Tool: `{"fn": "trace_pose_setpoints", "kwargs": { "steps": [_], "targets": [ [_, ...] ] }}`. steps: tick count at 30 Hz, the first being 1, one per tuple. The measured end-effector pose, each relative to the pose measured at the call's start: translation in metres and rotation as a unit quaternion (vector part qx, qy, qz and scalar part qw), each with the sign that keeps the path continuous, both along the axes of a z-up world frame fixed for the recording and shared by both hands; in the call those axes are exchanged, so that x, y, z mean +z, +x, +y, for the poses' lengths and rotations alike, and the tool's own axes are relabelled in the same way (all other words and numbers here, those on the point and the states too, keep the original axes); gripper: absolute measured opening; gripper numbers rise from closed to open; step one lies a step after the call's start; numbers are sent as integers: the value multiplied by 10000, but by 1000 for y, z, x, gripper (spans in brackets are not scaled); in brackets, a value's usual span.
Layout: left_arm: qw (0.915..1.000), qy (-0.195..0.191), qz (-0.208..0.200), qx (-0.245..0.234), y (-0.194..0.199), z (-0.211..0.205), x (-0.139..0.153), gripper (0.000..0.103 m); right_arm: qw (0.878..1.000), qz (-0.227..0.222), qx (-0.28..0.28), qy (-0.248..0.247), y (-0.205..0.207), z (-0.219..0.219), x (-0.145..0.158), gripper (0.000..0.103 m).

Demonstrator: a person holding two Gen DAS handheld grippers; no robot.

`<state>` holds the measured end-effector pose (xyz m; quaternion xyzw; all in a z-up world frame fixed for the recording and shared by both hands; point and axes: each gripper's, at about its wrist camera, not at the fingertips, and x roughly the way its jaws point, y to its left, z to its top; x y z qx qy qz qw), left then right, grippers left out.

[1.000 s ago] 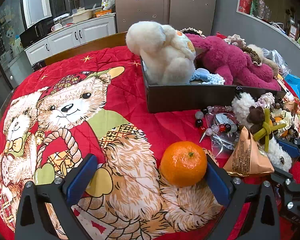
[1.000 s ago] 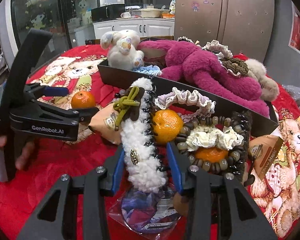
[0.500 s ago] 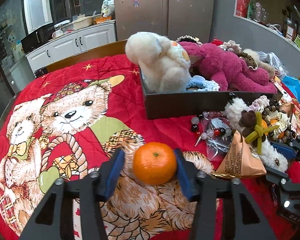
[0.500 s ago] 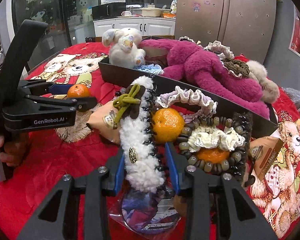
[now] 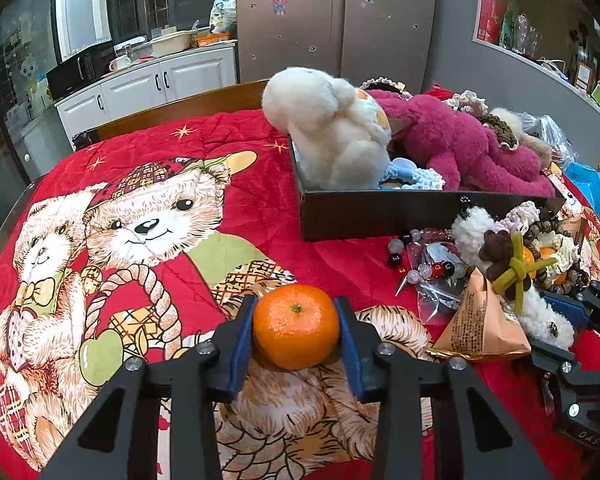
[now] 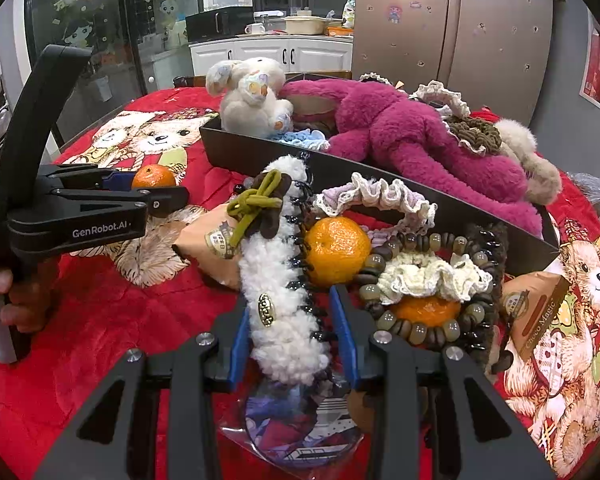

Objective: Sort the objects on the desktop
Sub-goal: 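Close left tool on the orange while right tool grasps white fuzzy hair clip, then carry the orange in left tool and hair clip in right tool over the box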

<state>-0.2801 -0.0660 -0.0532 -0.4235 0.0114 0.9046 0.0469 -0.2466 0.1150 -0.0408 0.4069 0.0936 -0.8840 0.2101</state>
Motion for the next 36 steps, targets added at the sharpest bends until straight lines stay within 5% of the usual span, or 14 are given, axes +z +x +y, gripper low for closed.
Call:
{"fn": "trace_pose_setpoints", "kwargs": {
  "steps": [15, 36],
  "targets": [
    [9999, 89, 48, 36, 3, -3, 2, 39, 9991, -50, 17, -414, 4, 6, 13, 35],
    [9978, 512, 367, -213, 21, -1, 31, 38, 9928, 665, -143, -990, 25, 38, 96, 31]
  ]
}}
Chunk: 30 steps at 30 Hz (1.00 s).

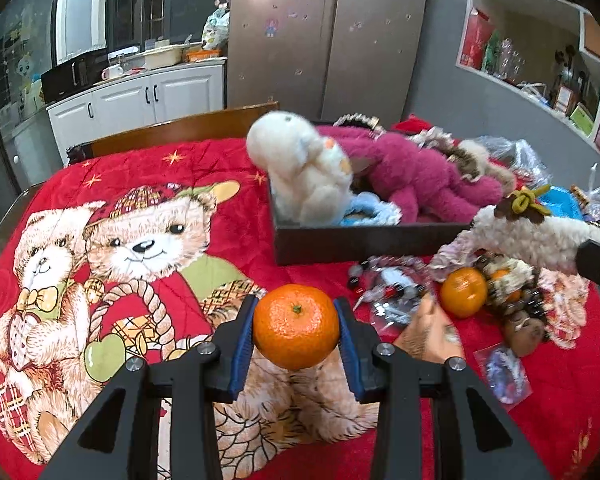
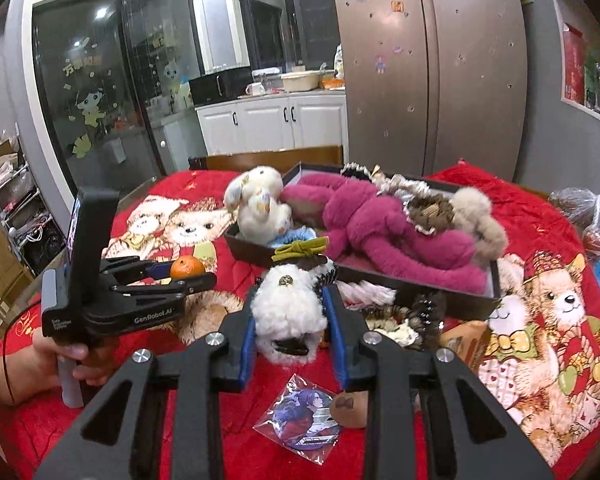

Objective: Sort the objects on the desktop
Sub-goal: 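Carry the orange in left tool and hair clip in right tool over the box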

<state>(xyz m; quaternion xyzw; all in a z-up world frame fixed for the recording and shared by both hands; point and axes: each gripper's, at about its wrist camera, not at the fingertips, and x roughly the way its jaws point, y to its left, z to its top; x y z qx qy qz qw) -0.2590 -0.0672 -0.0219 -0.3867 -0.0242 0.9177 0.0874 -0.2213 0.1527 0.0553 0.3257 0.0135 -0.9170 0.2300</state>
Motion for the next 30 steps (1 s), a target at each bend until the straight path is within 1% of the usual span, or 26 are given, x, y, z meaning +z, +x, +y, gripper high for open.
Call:
{"fn": "trace_pose_setpoints", "kwargs": {
  "steps": [6, 10, 16, 21, 26, 30],
  "targets": [
    [9999, 122, 100, -17, 4, 0, 17, 38, 9995, 263, -116, -130, 11, 14, 24, 31],
    [9996, 118, 226, -77, 10, 3, 29, 38, 9986, 421, -214, -250, 17, 25, 40, 31],
    [9985, 287, 380, -283, 20, 15, 43, 38, 9971, 537, -361, -403, 21, 40, 55, 31],
    [9975, 419, 352, -451, 22, 33, 51, 38, 9959, 572, -419, -568, 24, 48, 66, 31],
    [9967, 510, 464, -422, 21, 42, 68, 38, 9940, 662, -498, -711, 27, 53, 77, 31],
    [9965, 608, 476, -308, 9, 49, 78, 38, 9927, 769, -459, -809, 31, 58, 86, 31]
  ]
}}
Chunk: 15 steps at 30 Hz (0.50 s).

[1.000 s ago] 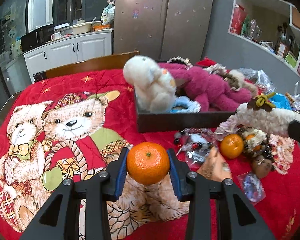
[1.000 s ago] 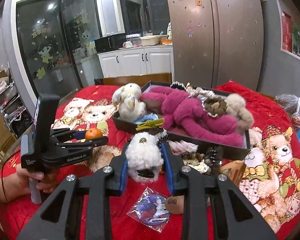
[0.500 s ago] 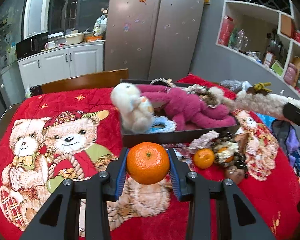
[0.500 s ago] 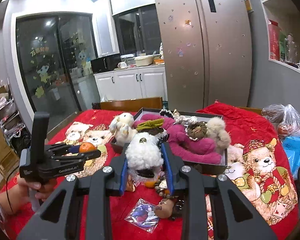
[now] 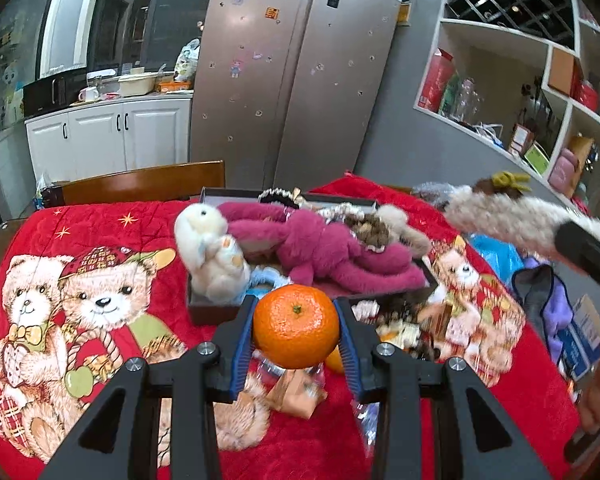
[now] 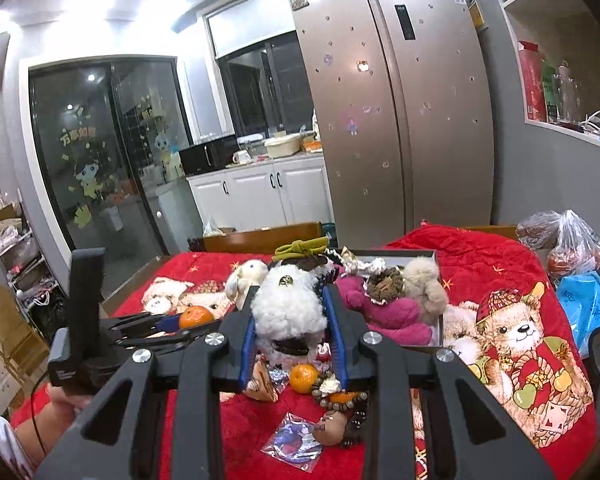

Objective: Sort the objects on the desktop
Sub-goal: 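Carry the orange in left tool and hair clip in right tool over the box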

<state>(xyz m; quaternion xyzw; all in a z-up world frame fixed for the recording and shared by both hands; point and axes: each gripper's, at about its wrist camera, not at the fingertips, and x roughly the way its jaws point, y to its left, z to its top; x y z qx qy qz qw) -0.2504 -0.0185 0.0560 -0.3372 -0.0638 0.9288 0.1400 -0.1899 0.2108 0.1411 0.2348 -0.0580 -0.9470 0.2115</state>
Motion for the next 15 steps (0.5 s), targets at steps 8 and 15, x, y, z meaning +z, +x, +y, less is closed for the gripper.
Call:
{"fn": "trace_pose_setpoints", "kwargs": {
  "steps": [8, 15],
  "targets": [
    [9999, -59, 119, 0, -26, 24, 20, 38, 9999, 140, -20, -88, -8, 5, 15, 31],
    [9997, -103, 206, 7, -47, 33, 28, 38, 9999, 23, -141, -84, -35, 9, 10, 31]
  ]
}}
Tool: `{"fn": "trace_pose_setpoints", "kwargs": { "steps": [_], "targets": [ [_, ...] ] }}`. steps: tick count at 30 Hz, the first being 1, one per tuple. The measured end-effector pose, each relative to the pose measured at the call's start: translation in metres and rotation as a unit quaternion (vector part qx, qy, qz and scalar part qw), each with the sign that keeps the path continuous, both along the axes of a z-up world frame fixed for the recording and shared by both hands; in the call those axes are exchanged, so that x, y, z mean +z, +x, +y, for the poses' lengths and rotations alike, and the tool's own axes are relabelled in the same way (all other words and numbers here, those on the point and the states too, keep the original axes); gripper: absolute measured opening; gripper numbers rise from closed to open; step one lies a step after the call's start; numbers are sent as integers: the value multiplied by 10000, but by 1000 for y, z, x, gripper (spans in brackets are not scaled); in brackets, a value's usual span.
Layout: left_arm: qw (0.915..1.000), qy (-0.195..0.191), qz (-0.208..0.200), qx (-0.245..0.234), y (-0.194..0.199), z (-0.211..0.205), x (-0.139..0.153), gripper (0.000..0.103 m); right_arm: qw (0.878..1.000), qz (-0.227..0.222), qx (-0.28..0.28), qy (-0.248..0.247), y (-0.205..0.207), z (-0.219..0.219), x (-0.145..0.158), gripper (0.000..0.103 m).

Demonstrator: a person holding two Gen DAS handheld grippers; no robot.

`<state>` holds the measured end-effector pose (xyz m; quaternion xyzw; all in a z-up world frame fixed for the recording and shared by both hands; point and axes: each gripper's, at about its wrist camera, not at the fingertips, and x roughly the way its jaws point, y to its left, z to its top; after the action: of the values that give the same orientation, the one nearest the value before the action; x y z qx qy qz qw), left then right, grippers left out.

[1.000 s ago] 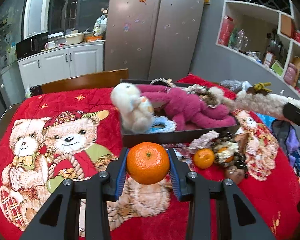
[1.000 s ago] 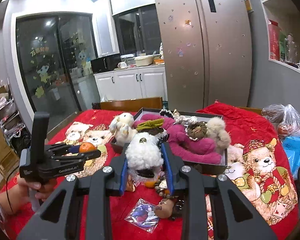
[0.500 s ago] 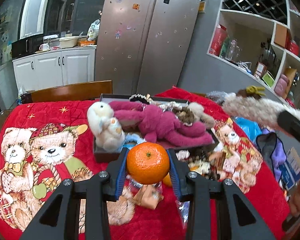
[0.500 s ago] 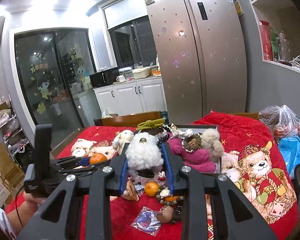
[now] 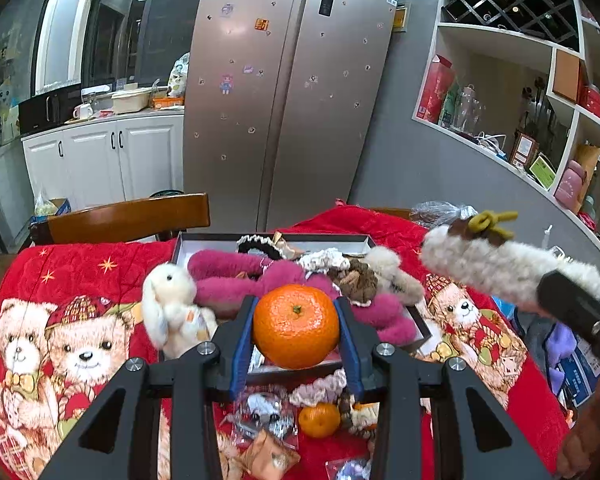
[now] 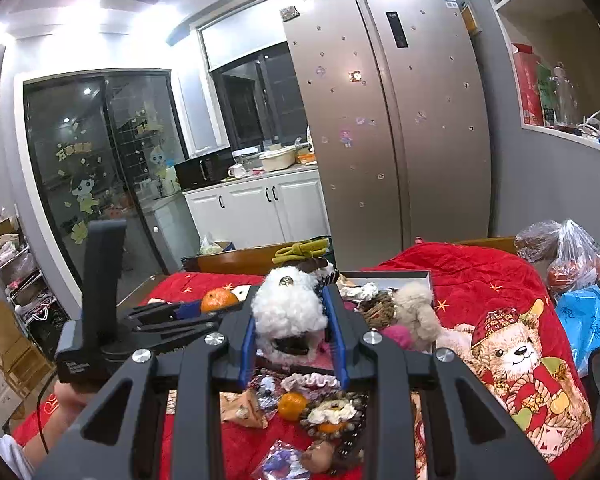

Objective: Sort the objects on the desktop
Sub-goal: 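Carry the orange in left tool and hair clip in right tool over the box, then open both tools to drop the orange and hair clip into the box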

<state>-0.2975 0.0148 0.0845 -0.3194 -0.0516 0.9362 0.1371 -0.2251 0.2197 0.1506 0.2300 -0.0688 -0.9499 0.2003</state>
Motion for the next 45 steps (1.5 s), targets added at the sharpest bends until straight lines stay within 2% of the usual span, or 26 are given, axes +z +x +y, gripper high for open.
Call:
{"fn": "trace_pose_setpoints", "kwargs": {
  "steps": [9, 16, 22, 33, 45],
  "targets": [
    [9997, 35, -235, -1, -32, 0, -11, 38, 9989, -449, 69, -66, -46, -1, -27, 31],
    [9982, -42, -595, 39, -53, -5, -47, 38, 9968, -767, 205, 63, -66, -12, -61, 31],
    [9957, -50, -915, -131, -64, 1, -74, 38, 9925, -1198, 246, 10, -86, -14, -90, 31],
    [9937, -262, -1068, -212, -66, 16, -92, 38, 9891, -1442, 282, 109, -99, -17, -111, 31],
    [9925, -374, -1143, -214, -72, 18, -100, 38, 9872, -1562, 309, 25, -103, -15, -117, 31]
  ]
}}
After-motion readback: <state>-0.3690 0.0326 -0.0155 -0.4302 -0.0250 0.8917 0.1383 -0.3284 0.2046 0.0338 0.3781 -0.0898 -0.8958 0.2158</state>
